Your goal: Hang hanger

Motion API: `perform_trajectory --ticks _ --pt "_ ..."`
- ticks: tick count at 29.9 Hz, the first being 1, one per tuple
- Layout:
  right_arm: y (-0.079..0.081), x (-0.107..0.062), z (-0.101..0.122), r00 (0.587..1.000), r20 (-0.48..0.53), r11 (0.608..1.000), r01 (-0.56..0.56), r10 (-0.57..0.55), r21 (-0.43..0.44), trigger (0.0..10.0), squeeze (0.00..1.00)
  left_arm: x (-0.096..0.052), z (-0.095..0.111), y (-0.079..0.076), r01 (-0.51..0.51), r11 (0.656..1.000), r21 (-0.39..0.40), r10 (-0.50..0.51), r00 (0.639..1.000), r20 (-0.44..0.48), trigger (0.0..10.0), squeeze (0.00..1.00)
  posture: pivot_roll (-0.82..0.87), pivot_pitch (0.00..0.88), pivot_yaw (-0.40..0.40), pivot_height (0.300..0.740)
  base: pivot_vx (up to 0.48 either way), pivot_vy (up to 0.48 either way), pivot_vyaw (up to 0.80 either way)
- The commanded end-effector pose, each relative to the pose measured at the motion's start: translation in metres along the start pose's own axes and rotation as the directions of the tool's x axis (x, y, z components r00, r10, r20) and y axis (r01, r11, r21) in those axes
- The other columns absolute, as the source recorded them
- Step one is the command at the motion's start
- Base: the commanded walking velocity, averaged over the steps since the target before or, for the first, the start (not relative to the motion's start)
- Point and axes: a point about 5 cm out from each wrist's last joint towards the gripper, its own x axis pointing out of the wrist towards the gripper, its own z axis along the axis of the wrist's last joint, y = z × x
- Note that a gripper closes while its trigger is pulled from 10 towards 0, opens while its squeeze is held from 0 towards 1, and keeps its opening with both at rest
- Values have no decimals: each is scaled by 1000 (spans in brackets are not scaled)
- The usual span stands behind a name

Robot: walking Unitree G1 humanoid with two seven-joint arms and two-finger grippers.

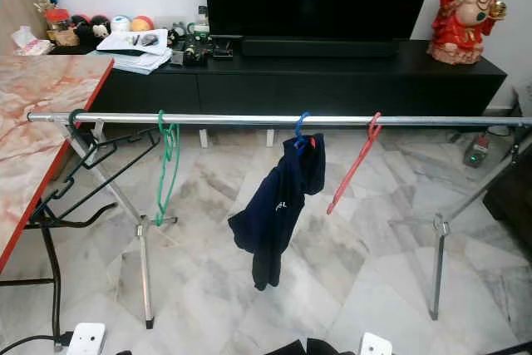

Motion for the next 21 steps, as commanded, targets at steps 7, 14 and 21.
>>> perform_trajectory --ticks 7,14,21 --pt "-9 -1 -5 1000 -19 1000 21 -21 -2 10000 0 -6 6 0 9 999 -42 -2 987 162 10000 0 44 0 -16 740 0 0 0" --pt "-19 -3 -11 998 -43 999 35 -35 6 10000 0 -11 13 2 11 998 -54 4 962 274 10000 0 47 16 -14 740 0 0 0" --pt "-23 -4 -14 997 -59 998 52 -51 24 10000 0 -17 112 8 48 999 -6 -34 785 619 10000 0 63 34 -19 740 0 0 0"
